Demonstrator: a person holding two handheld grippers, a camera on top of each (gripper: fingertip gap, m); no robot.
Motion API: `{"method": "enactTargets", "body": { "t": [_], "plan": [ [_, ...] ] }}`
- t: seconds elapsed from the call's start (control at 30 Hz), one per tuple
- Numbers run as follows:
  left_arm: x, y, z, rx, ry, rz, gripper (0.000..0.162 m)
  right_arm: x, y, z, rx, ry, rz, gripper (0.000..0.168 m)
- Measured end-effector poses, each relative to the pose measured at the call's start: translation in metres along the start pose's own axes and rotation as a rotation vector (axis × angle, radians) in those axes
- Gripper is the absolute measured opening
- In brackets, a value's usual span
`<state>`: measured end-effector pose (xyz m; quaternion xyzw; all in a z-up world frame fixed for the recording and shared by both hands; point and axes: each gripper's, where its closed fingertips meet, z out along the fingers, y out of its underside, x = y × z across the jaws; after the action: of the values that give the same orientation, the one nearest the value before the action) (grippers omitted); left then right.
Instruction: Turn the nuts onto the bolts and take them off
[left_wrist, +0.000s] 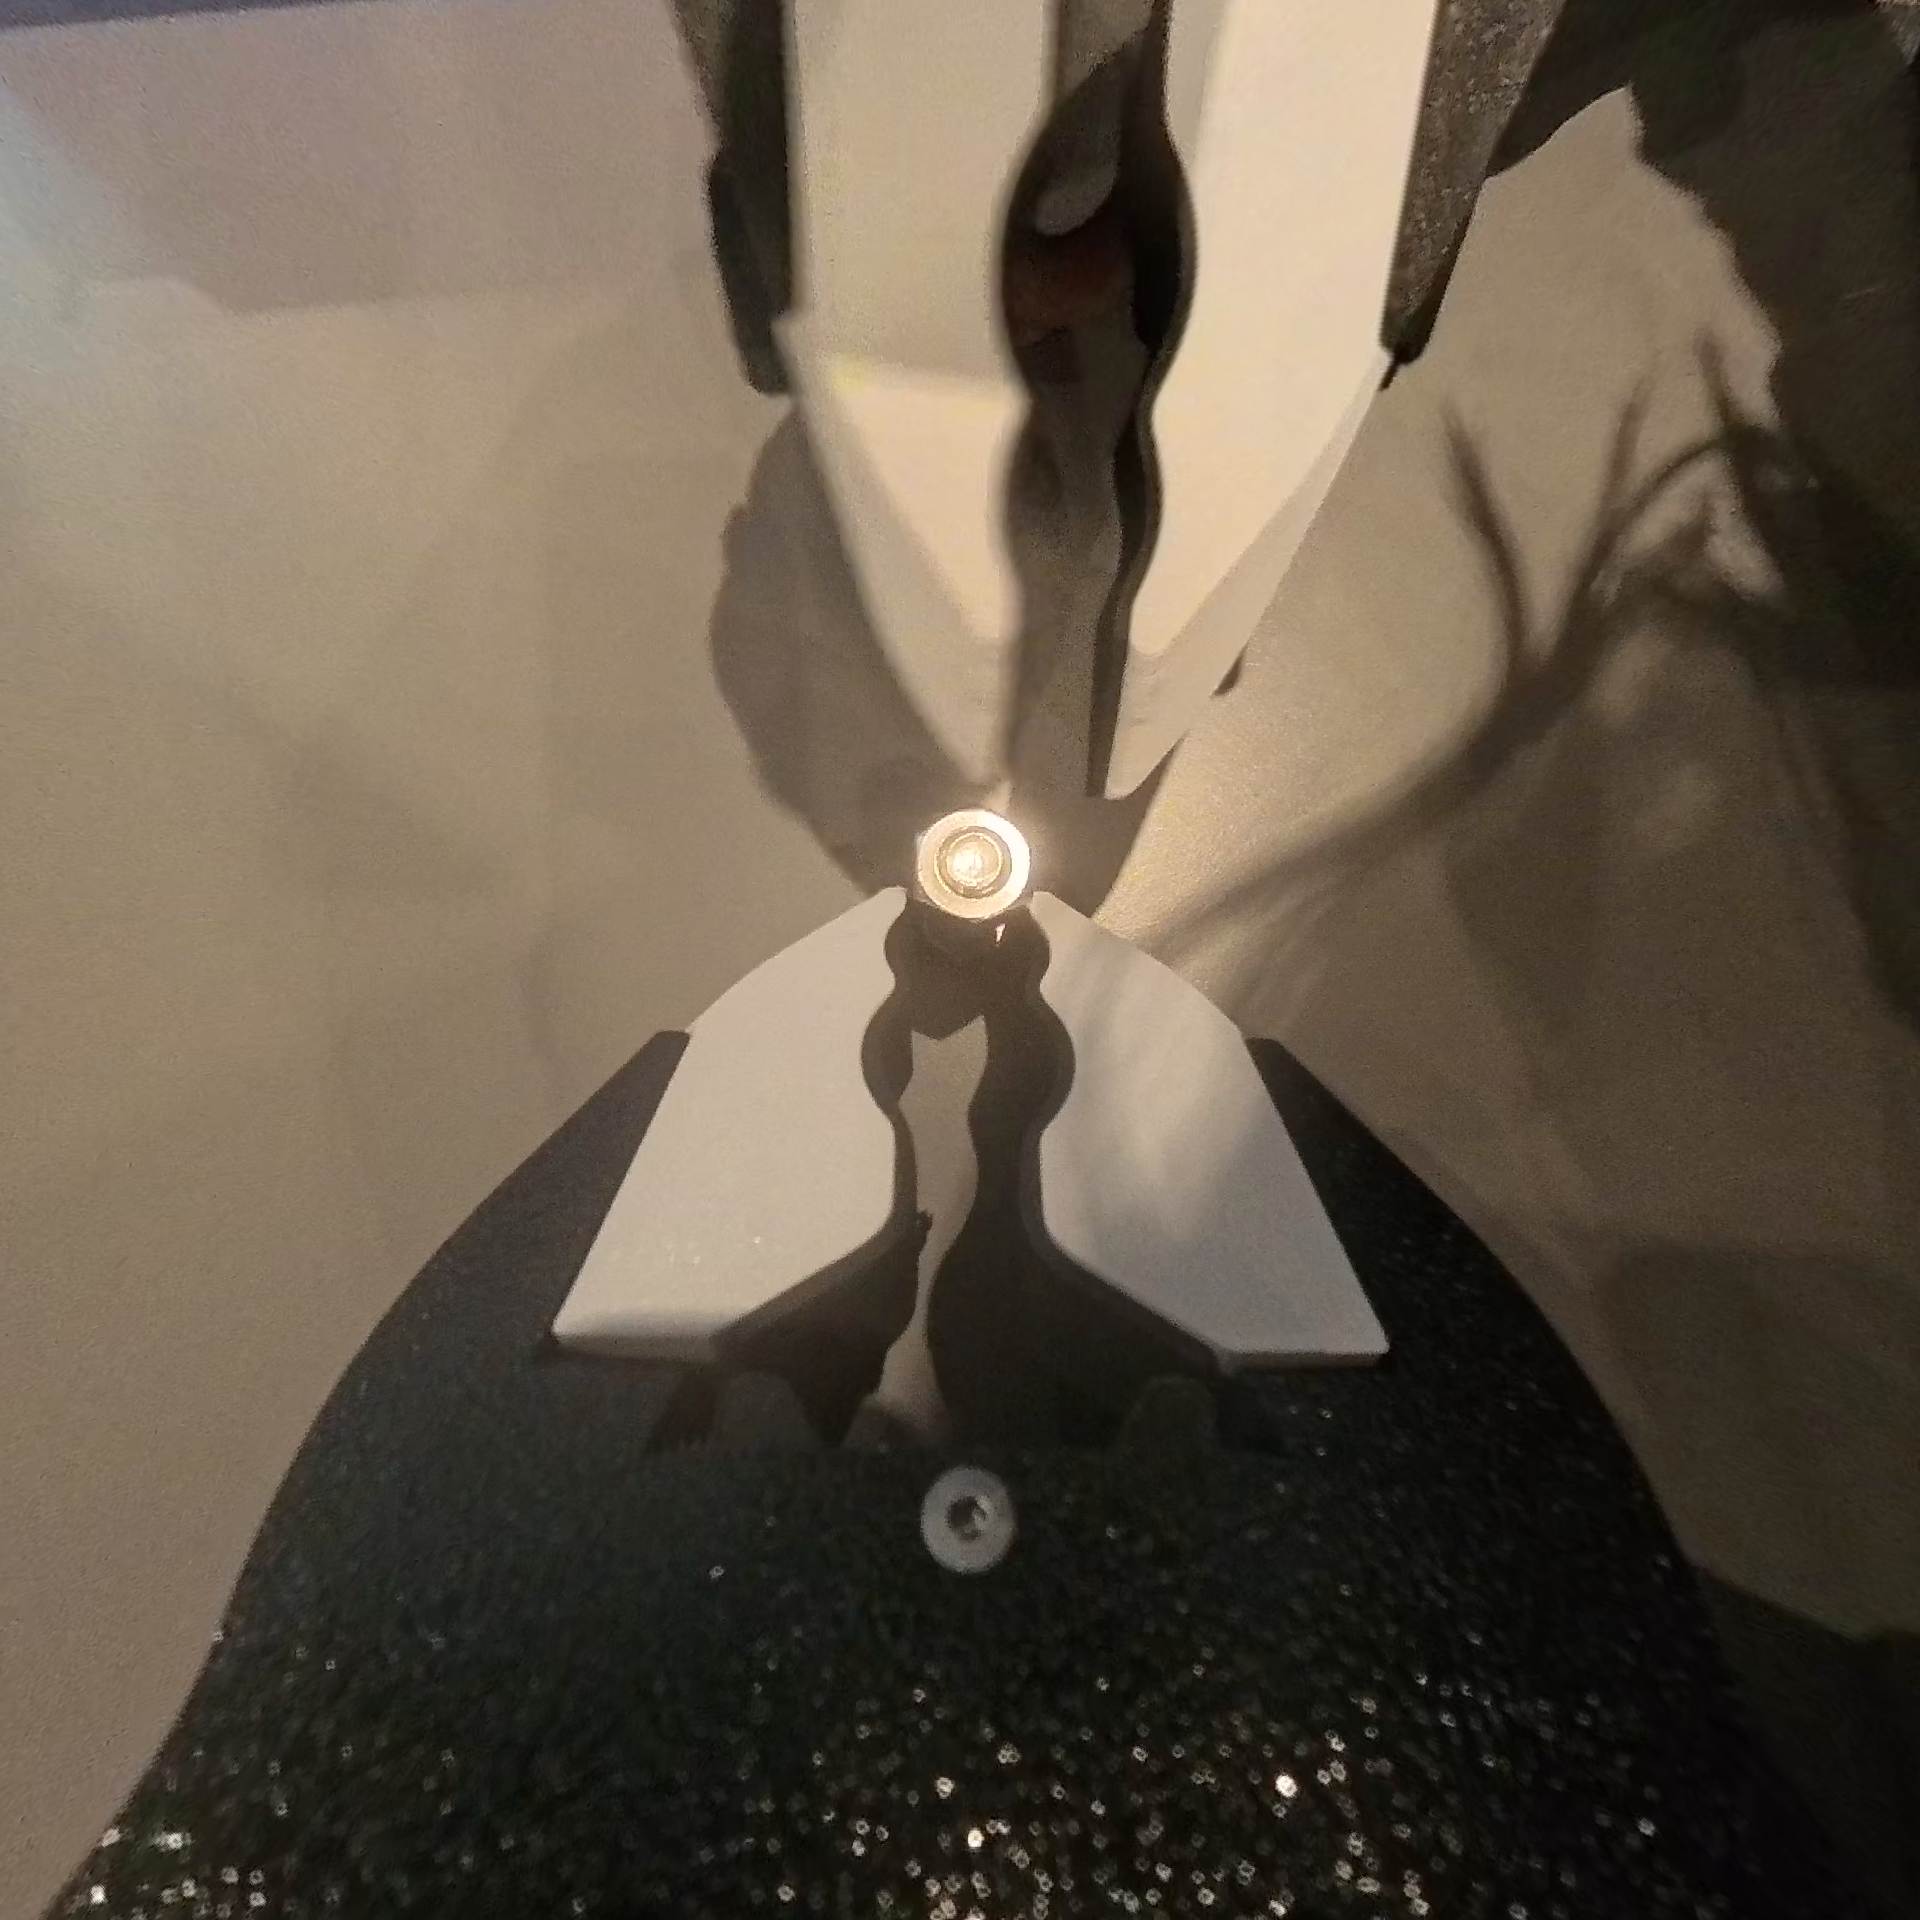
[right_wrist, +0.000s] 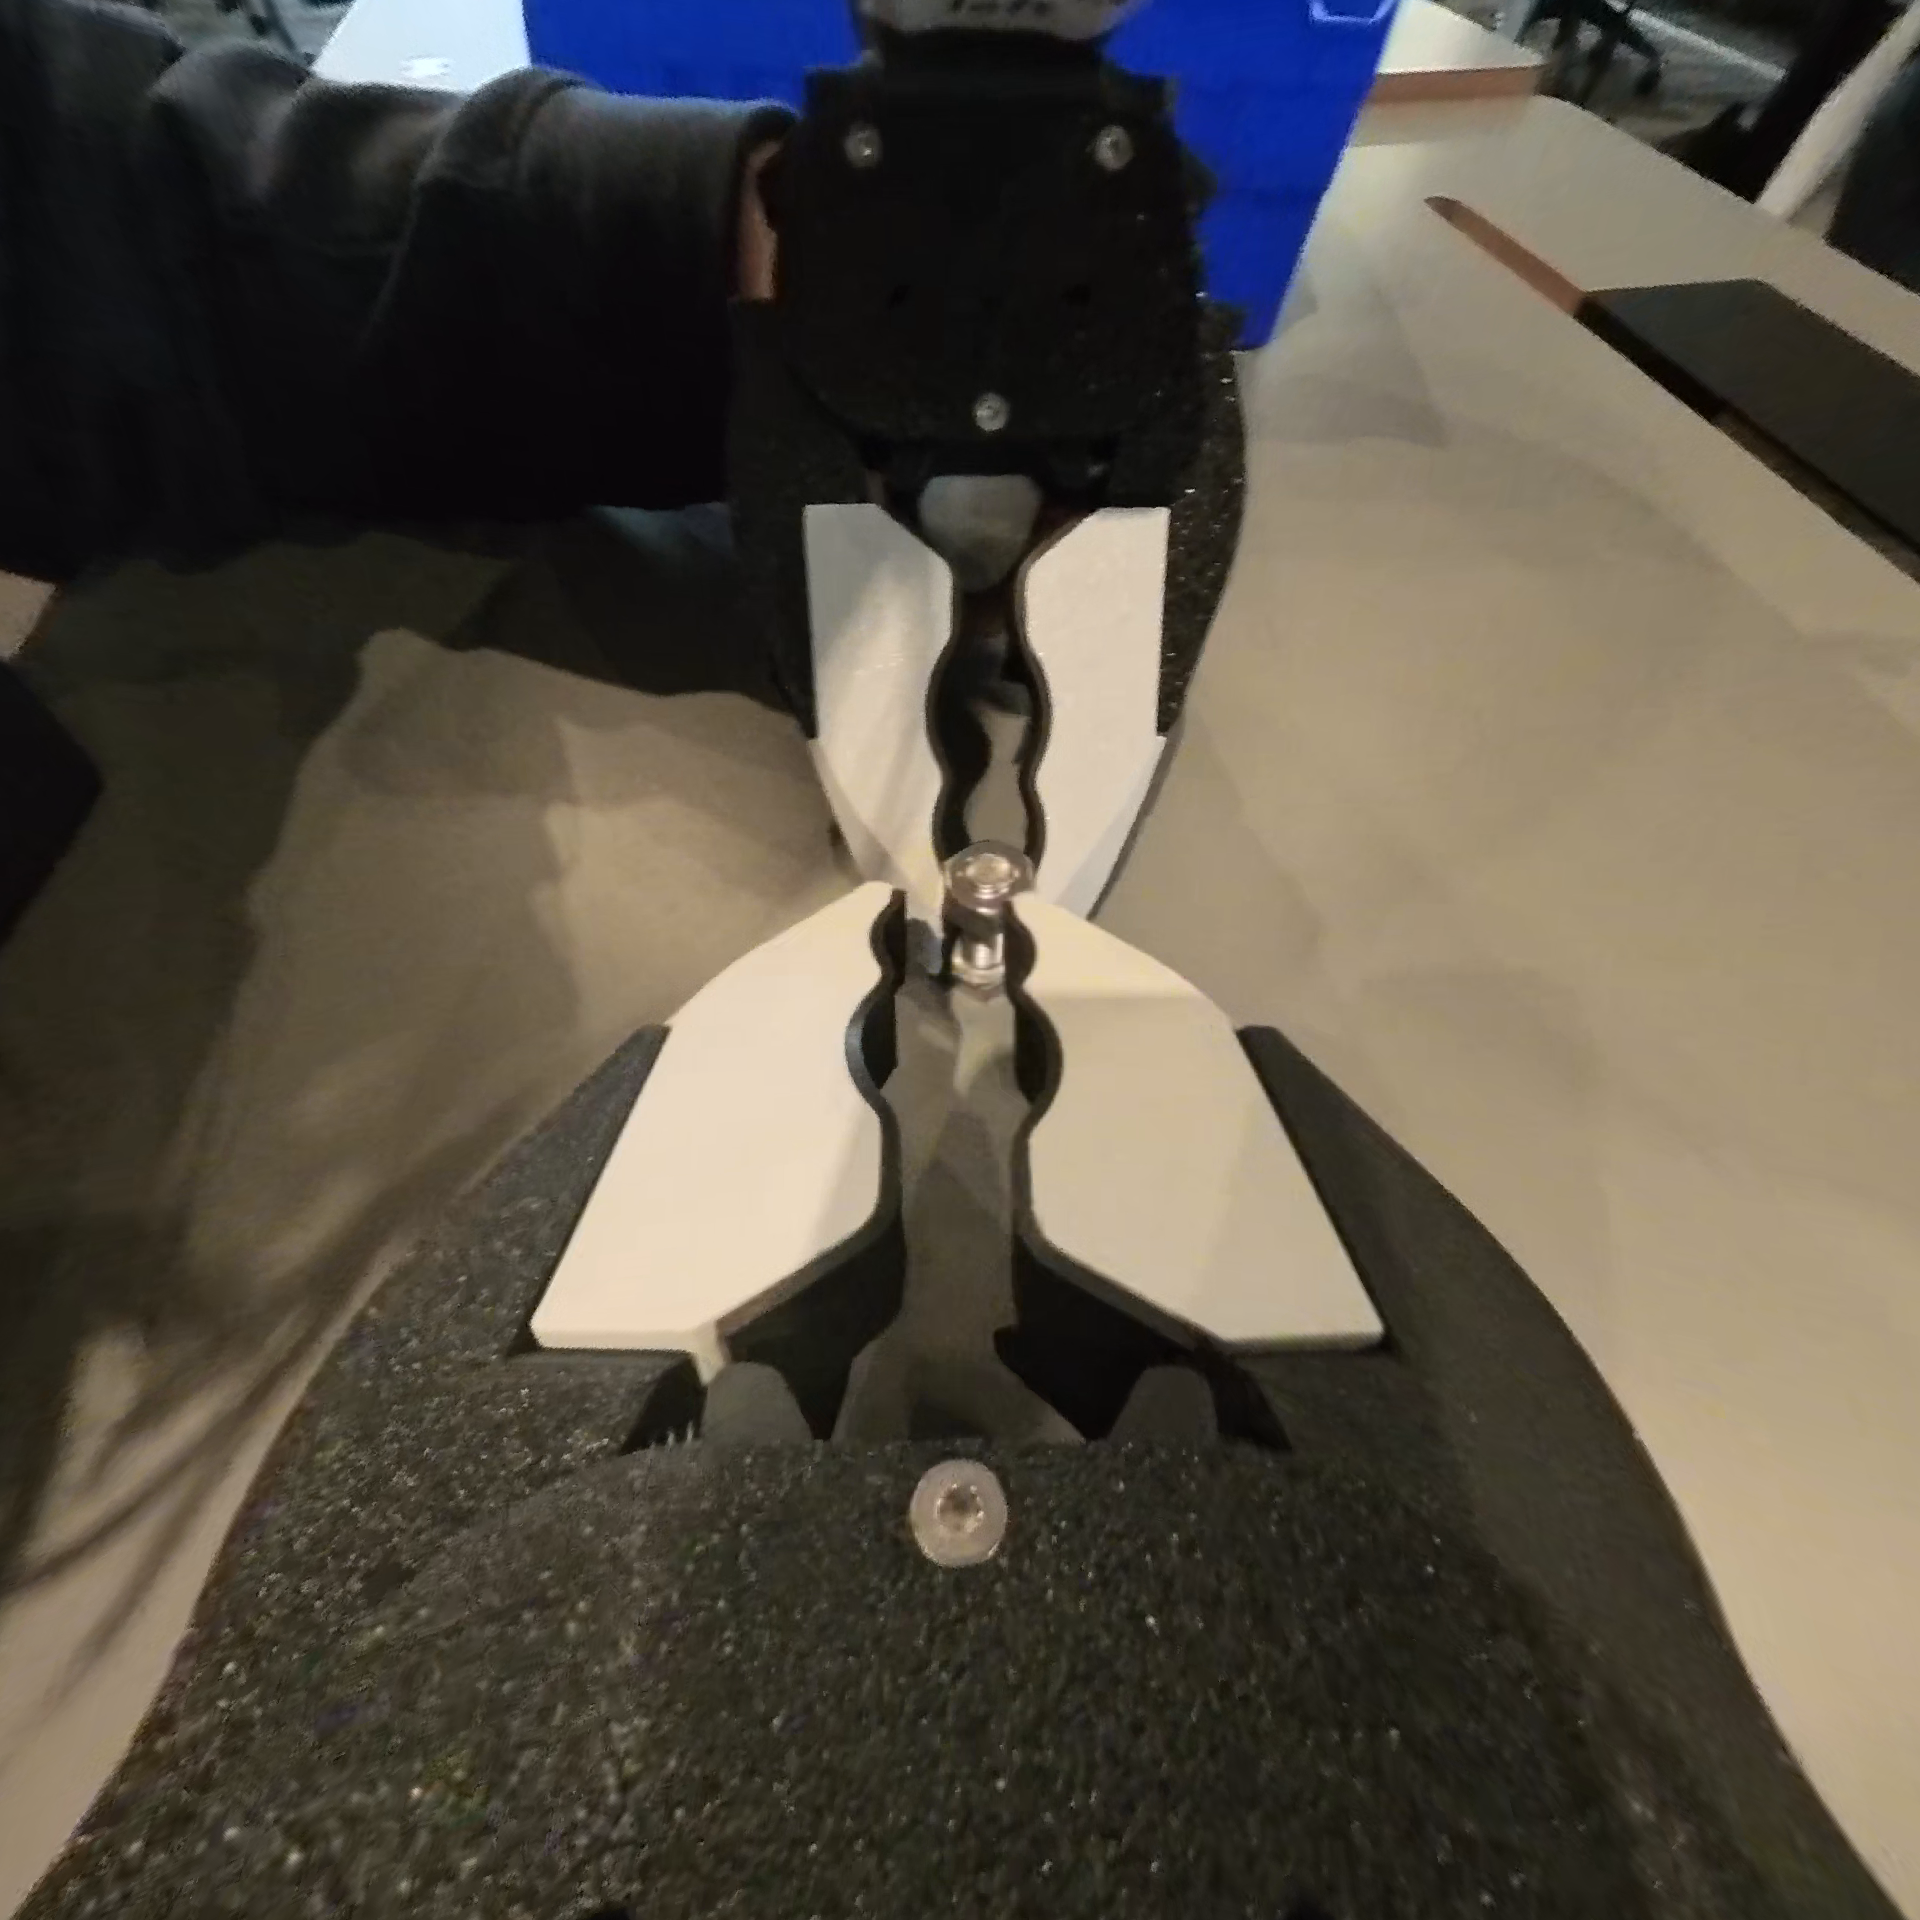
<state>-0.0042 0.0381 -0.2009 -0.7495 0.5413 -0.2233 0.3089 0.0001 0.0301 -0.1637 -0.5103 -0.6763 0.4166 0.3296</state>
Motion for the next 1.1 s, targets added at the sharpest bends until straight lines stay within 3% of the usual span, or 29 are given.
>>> {"method": "enactTargets", "body": {
  "t": [0.2,0.23,0.3,0.37,0.53,0.63,0.8,0.97,1.1],
  "plan": [
    [0.000,0.000,0.000,0.000,0.000,0.000,0.016,0.002,0.001,0.004,-0.014,0.007,-0.006,0.027],
    [0.000,0.000,0.000,0.000,0.000,0.000,0.016,0.000,0.001,0.004,-0.016,-0.002,-0.016,0.024],
    [0.000,0.000,0.000,0.000,0.000,0.000,0.016,-0.011,0.001,0.002,-0.012,-0.070,-0.025,0.003],
    [0.000,0.000,0.000,0.000,0.000,0.000,0.016,-0.011,0.000,0.000,0.001,-0.070,-0.015,0.002],
    [0.001,0.000,0.000,0.000,0.001,-0.001,0.016,0.005,-0.001,0.000,0.008,0.020,0.024,0.025],
    [0.001,0.000,0.000,0.000,0.001,-0.001,0.016,0.005,0.003,0.005,-0.034,0.012,0.034,0.029],
    [0.001,0.000,0.000,0.000,0.001,0.000,0.016,-0.008,0.003,0.000,-0.017,-0.057,0.013,0.008],
    [0.001,0.000,0.000,0.000,0.002,-0.001,0.016,0.004,0.000,-0.001,0.006,0.008,0.060,0.031],
    [0.001,0.000,0.000,0.000,0.001,-0.002,0.016,0.004,0.003,0.005,-0.035,0.004,0.032,0.034]
  ]
}}
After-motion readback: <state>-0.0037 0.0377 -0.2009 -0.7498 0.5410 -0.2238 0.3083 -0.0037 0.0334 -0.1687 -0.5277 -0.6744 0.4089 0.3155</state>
